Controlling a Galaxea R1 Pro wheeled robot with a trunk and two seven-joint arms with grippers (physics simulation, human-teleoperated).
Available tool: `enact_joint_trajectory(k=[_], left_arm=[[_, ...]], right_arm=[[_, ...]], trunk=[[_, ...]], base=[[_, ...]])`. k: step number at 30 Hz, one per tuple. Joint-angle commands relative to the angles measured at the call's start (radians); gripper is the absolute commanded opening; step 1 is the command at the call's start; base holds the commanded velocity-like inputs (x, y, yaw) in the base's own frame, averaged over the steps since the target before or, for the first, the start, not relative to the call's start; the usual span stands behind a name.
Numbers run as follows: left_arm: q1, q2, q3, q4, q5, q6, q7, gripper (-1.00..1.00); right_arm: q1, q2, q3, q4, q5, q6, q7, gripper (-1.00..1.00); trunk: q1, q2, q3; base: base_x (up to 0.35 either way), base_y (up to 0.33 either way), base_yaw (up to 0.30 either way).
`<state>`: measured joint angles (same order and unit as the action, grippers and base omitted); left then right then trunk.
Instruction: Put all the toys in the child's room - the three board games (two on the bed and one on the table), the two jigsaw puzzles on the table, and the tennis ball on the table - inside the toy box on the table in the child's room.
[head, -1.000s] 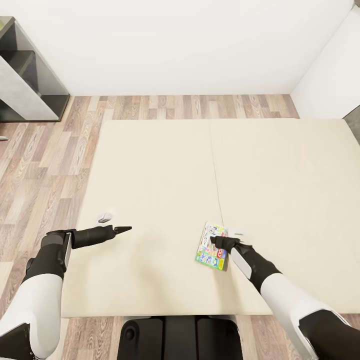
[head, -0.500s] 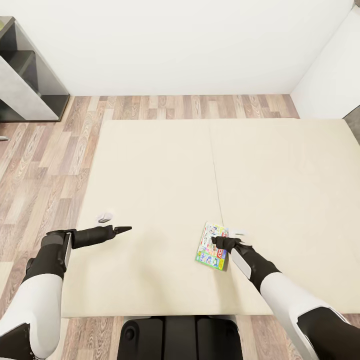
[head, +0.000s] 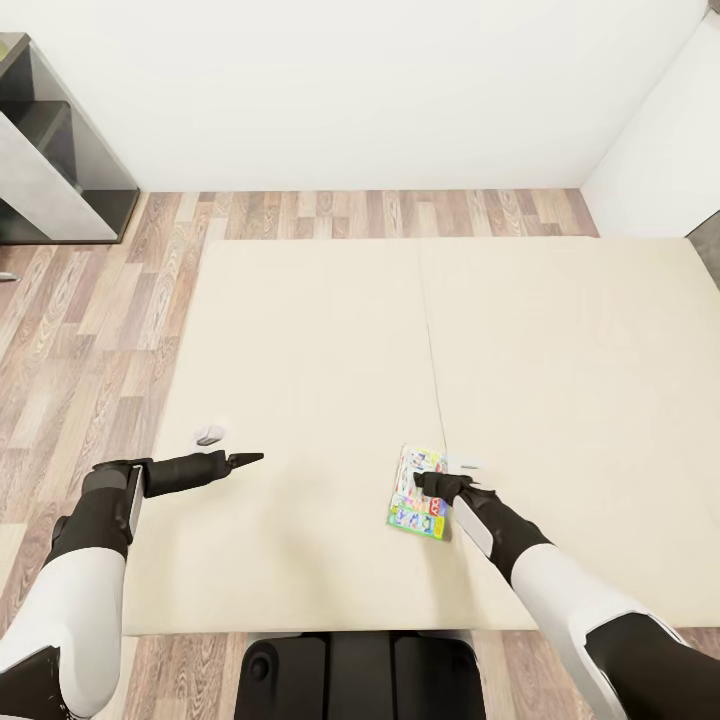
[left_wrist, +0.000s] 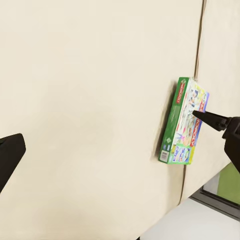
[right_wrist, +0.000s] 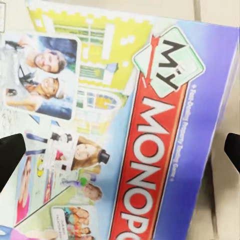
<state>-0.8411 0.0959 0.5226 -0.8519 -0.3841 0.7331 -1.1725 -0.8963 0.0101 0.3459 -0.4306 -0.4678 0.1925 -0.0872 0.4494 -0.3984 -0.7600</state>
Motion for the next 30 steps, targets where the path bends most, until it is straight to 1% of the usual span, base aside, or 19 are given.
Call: enact_joint_trajectory(k=[1, 30], left_arm=[[-0.001, -0.001, 0.004, -0.001, -0.01, 0.008, -0.01, 1.0], [-0.001, -0.001, 0.004, -0.001, -0.01, 0.008, -0.009, 1.0]], right_arm=[[-0.001, 0.0, 0.008, -0.002, -0.009, 0.004, -0.009, 1.0], [-0.001, 0.005, 0.008, -0.002, -0.008, 0.006, -0.001, 1.0]], trunk=[[0.001, -0.002, -0.001], [0.001, -0.002, -0.001]], base=[[0.0, 0.0, 0.0], [0.0, 0.0, 0.0]])
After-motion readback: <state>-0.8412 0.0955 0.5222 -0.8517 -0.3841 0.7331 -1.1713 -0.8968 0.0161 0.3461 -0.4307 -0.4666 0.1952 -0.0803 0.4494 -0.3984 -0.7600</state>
